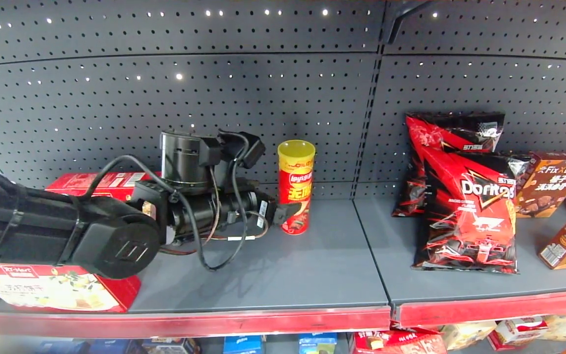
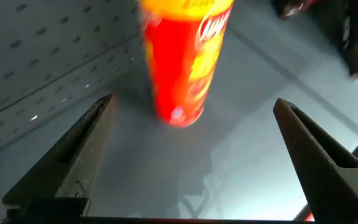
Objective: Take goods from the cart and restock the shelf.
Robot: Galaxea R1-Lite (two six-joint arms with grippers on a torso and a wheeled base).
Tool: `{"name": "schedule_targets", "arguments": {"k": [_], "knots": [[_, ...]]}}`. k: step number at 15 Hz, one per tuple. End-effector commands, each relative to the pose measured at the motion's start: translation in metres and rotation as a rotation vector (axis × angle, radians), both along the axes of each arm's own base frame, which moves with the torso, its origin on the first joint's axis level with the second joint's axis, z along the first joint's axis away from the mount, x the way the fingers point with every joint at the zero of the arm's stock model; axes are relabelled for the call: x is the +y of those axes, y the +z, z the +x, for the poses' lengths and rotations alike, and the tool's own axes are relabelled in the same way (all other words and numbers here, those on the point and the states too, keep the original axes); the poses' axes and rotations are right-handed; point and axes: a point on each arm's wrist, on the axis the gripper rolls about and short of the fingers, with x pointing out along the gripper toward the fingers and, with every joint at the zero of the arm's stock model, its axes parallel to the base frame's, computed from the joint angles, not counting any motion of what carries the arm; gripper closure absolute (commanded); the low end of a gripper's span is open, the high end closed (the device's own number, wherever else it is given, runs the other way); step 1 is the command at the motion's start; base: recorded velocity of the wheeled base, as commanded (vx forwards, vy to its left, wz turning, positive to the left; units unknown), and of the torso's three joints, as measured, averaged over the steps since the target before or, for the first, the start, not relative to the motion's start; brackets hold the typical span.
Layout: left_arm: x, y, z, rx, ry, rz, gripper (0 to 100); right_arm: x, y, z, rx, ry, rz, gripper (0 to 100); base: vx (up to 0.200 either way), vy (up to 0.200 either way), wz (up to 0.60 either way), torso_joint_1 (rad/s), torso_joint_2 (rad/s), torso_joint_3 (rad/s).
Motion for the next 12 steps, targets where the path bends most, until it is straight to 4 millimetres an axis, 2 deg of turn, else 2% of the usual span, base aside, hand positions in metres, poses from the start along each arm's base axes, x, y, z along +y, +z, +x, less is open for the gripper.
{"name": "schedule_targets", "arguments": {"k": [1, 12], "knots": [[-0.013, -0.008, 0.017, 0.005, -0.003, -0.007, 0, 0.000, 0.001, 0.001, 0.007, -0.001, -0.008, 100, 0.000, 0.000, 0.00, 0.000, 0.00, 0.000], [-0.031, -0.021, 0.050, -0.010, 0.032, -0.032, 0, 0.001, 0.000, -0.002, 0.016, -0.011, -0.041, 100, 0.000, 0.000, 0.00, 0.000, 0.00, 0.000]]}}
